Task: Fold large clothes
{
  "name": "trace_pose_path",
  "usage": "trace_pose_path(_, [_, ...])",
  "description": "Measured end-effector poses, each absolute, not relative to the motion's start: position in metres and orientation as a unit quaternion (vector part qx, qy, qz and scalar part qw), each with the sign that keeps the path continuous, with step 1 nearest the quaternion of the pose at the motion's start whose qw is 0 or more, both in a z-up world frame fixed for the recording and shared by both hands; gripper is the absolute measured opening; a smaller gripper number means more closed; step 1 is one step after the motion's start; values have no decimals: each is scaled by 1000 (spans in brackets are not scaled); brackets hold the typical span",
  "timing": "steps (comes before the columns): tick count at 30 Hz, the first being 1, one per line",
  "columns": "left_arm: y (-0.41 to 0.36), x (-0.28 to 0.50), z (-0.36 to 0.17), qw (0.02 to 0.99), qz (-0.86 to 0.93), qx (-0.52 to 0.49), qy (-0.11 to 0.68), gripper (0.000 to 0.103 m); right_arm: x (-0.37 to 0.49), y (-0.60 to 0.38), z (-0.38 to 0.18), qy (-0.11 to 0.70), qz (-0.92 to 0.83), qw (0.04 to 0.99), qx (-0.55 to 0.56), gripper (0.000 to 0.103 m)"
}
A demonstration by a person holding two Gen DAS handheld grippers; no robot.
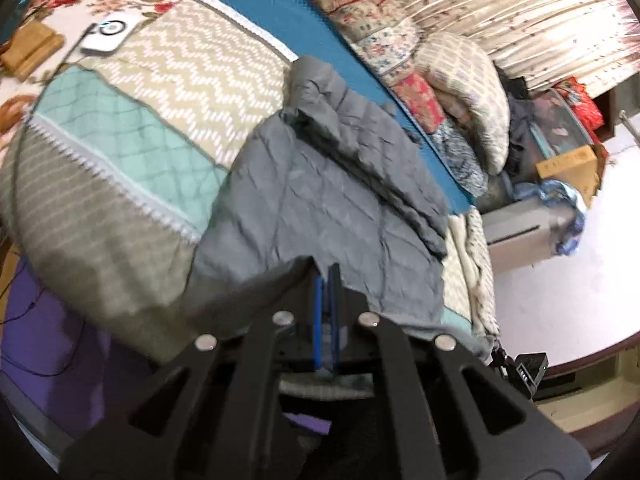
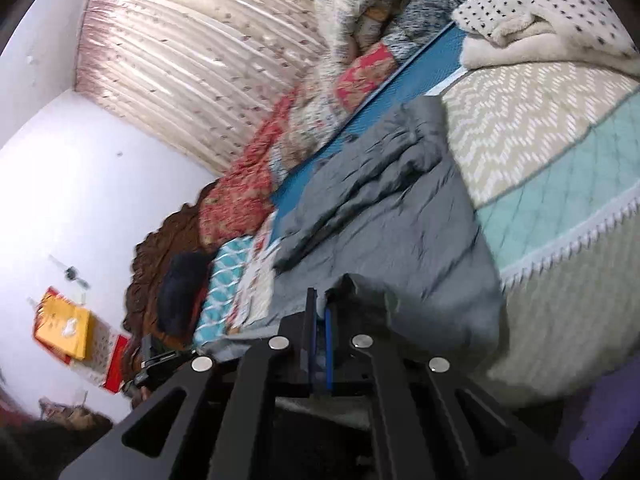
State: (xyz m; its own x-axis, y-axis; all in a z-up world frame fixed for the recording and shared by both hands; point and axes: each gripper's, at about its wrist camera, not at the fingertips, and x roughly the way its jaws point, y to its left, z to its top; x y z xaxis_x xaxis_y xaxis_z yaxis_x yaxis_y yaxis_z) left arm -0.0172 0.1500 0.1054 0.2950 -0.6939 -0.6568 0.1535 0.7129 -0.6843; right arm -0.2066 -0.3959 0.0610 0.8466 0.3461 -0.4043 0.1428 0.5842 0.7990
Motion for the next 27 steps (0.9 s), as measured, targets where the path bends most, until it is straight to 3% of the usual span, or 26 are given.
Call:
trace_pose_path(5, [106,49,66,784,-222,-199,545,3,-139,-434,-2,302,16,813,497,24])
trace_pose_path(9, [71,95,1,766,-167,-140,605,6,-117,-464,-81,300,7,731,613,24])
trace_pose_path(11, [64,100,-3,778,-168,-134,590,6,-123,-470,-88,270,21,716,644,24])
trace_pose_path(14, [55,99,9,785,-172,-103,587,8,-140,-484,-78,242,16,714,657,33])
trace_pose_path(15, [57,96,17,789,-178,-98,580,11,-150,-491,-72,227,5,719,656,42])
trace_pose_path(16, [61,92,27,797,-187,-94,567,13,-164,-500,-63,206,-9,728,653,57])
trace_pose_path(17, [66,87,37,805,-195,-93,552,20,-176,-506,-55,194,-18,736,649,65])
trace_pose_path(18, [72,85,46,812,-199,-94,541,35,-184,-510,-46,192,-27,745,638,72])
trace_pose_path(20, [92,72,72,832,-210,-103,503,60,-194,-505,-21,209,-37,783,585,72])
trace_pose_path(27, [125,35,119,855,-240,-111,447,62,-158,-426,39,290,6,884,366,72])
